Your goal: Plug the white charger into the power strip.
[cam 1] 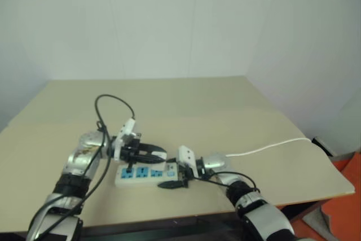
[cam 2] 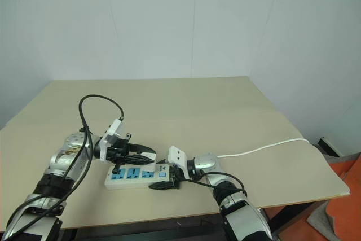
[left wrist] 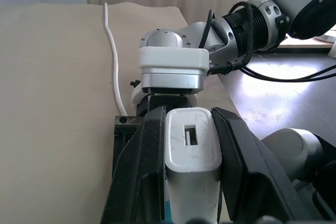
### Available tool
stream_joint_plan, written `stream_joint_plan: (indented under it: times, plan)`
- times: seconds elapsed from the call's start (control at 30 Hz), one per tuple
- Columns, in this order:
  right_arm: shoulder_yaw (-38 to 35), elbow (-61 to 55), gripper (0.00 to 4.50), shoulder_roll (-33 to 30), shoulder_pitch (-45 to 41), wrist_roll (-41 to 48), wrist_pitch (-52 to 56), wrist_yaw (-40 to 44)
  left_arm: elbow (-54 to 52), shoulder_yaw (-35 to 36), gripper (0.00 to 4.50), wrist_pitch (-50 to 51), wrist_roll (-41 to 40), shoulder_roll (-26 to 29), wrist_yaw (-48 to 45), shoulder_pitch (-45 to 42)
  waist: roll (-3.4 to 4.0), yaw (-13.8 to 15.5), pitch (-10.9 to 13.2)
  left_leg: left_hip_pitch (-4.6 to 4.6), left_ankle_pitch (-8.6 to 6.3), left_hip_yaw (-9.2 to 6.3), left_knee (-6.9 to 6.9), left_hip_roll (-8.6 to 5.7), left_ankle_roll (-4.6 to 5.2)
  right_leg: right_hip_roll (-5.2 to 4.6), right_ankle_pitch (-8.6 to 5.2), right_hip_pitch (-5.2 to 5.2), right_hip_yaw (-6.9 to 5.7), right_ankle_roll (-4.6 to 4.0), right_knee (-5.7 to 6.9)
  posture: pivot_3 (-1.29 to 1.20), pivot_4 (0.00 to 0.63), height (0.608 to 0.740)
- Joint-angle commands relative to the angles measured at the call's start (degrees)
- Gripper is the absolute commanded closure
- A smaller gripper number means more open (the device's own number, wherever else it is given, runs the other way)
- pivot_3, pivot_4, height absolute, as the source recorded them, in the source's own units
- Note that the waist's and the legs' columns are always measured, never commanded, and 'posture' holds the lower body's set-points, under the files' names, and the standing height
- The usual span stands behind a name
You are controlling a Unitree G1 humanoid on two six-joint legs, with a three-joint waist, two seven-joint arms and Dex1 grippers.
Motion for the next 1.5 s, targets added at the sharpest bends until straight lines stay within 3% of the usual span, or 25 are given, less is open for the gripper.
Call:
stream_joint_plan:
  times: [0.03, 1.5]
  plan:
    - [2.9, 1.8, 1.07, 0.3, 1.5, -2.9, 1.3, 0.1, -1.4, 2.2, 3.49, 0.2, -2.0, 0.2, 0.4, -0.6, 0.00, 0.0, 0.0, 0.00, 0.00, 0.00, 0.00, 0.00, 0.00, 0.00, 0.00, 0.00, 0.00, 0.00, 0.00, 0.00, 0.150, 0.740]
    - [2.4, 1.6, 1.07, 0.5, 1.8, -2.2, 2.4, 0.4, -5.3, 4.2, 3.49, -11.0, -2.1, -1.9, 5.0, 10.6, 0.01, -0.1, 0.0, 0.02, -0.01, 0.00, -0.09, 0.00, -0.01, -0.01, -0.19, -0.02, 0.00, -0.32, -0.03, 0.00, 0.150, 0.740]
